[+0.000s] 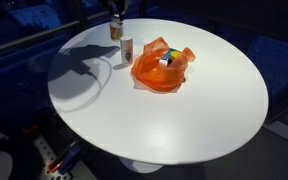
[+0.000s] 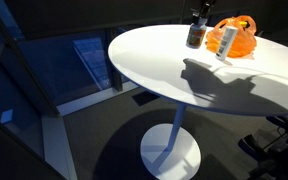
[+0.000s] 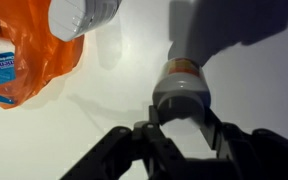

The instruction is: Remove the white bottle from the plastic and put it on the table

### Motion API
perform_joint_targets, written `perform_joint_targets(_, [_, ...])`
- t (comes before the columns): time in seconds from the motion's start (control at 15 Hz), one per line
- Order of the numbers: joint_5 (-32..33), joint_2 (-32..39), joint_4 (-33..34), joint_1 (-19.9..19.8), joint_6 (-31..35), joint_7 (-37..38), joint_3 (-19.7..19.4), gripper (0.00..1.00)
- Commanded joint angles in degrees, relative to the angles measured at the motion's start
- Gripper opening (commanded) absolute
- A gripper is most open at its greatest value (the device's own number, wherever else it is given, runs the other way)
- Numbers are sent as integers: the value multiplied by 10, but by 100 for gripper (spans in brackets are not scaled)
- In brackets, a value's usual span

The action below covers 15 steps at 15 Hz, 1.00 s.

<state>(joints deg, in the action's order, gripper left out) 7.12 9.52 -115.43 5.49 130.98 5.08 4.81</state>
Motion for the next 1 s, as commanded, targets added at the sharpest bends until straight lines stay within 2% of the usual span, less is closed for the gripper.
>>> perform_joint_targets(0.0, [33,24,18,5,-4,3,-8,20])
perform_joint_targets(0.27, [72,41,21,7,-2,18,-17,20])
perform_joint_targets(0.6, [73,53,22,6,3,18,-23,20])
perform_joint_targets(0.67, [69,51,22,5,1,17,-24,37])
perform_joint_targets(0.73, [64,48,21,4,0,14,-23,70])
perform_joint_targets(0.8, [54,38,20,1,-5,6,-22,71])
perform_joint_targets(0.93, [40,21,22,-4,-19,-6,-21,86])
